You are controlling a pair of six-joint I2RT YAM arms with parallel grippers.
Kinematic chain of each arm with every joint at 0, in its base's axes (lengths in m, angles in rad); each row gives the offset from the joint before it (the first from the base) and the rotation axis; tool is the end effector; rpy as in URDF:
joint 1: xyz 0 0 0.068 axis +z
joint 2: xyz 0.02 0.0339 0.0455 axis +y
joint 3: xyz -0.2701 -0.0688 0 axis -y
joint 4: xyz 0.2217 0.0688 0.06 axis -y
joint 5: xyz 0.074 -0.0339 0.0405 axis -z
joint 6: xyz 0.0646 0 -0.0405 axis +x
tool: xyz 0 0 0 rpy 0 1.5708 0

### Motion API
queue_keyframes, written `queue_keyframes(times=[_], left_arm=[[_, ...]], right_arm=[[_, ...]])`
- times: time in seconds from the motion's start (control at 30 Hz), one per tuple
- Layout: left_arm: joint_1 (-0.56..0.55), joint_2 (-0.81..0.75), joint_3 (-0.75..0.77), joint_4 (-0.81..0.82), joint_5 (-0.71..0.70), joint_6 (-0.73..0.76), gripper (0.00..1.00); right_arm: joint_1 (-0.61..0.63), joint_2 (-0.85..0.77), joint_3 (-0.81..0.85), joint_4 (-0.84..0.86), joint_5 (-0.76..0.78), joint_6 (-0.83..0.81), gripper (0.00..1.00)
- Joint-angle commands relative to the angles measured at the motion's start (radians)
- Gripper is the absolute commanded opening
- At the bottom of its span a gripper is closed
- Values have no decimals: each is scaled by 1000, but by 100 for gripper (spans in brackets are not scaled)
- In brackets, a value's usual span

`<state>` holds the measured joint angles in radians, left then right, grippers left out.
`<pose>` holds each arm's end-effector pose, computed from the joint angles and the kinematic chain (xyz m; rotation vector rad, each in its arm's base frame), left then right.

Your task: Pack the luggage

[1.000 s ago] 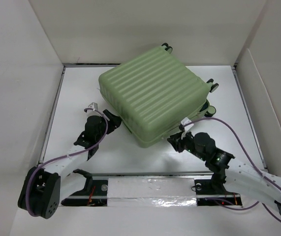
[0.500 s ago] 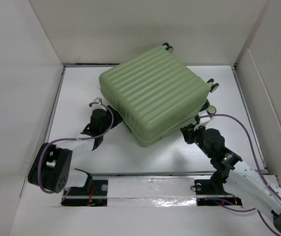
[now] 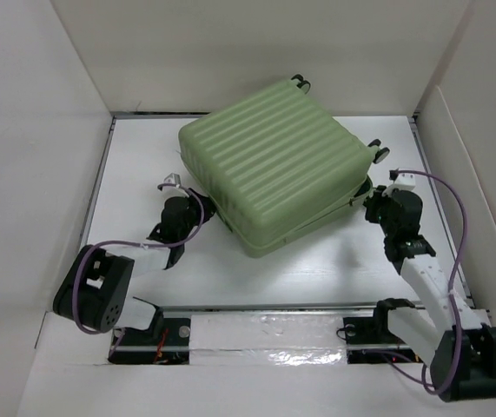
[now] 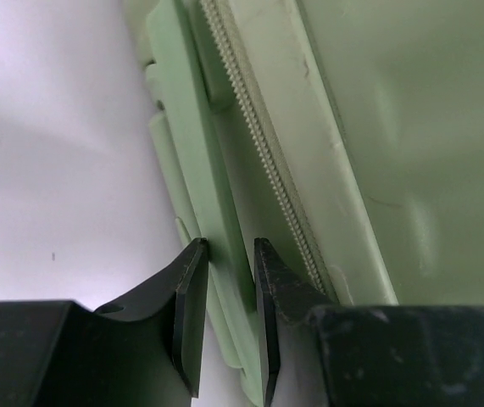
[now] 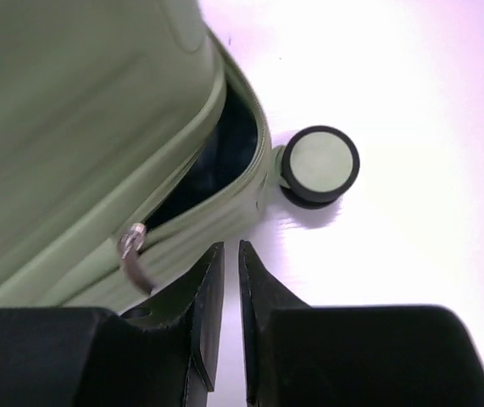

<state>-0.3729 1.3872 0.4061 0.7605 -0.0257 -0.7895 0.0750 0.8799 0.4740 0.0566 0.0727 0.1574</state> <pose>0.2605 -0.1001 0.1978 -0.4045 1.8209 -0.7998 0.2051 0.0107 0.2419 0.1279 1.9158 0.0865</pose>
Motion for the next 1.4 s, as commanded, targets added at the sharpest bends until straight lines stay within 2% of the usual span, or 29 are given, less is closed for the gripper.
queue_keyframes(times=[0.0, 0.1, 0.27, 0.43, 0.6, 0.7, 0.73, 0.77, 0.83, 0.87, 0.93, 0.97, 1.0, 1.03, 1.07, 1.13, 1.17, 1.27, 1.37], left_arm=[[-35, -57, -108, 5, 119, 58, 0], [-44, -97, -174, 25, 136, 47, 0], [-95, -181, -234, 8, 141, 35, 0], [-250, -307, -263, -104, 46, -11, 0], [-270, -479, -256, -239, -23, -31, 0], [-270, -531, -195, -364, -77, -1, 0], [-270, -537, -158, -400, -89, 12, 3], [-270, -547, -141, -429, -117, 27, 20], [-252, -560, -109, -490, -126, 44, 38], [-251, -566, -102, -509, -123, 44, 39], [-251, -580, -105, -541, -117, 44, 40], [-251, -596, -108, -550, -108, 41, 39], [-251, -606, -113, -573, -102, 36, 35], [-251, -616, -124, -581, -91, 33, 30], [-251, -625, -130, -589, -74, 35, 23], [-251, -655, -133, -621, -68, 36, 11], [-251, -674, -132, -628, -59, 38, 5], [-251, -691, -102, -638, -28, 49, 3], [-251, -680, -43, -641, -25, 70, 4]], right_arm=[[-37, 105, 95, 130, -131, -32, 18], [-37, 229, 161, 184, -234, -44, 18], [19, 373, 215, 305, -298, -48, 18], [49, 539, 346, 304, -365, -71, 18], [49, 513, 362, 270, -355, -67, 18], [58, 420, 333, 201, -303, -61, 30], [58, 389, 319, 183, -286, -55, 43], [58, 354, 281, 157, -248, -47, 49], [58, 245, 215, 135, -209, -38, 56], [58, 207, 194, 105, -199, -36, 57], [58, 83, 149, 75, -195, -38, 56], [58, 39, 128, 48, -211, -42, 52], [58, -2, 82, 39, -235, -45, 44], [58, -84, 51, 45, -270, -47, 26], [87, -120, 17, 58, -353, -45, 15], [121, -180, -68, 83, -427, -47, 0], [161, -229, -96, 97, -477, -45, 0], [224, -287, -204, 166, -562, -16, 1], [301, -314, -299, 284, -579, 2, 18]])
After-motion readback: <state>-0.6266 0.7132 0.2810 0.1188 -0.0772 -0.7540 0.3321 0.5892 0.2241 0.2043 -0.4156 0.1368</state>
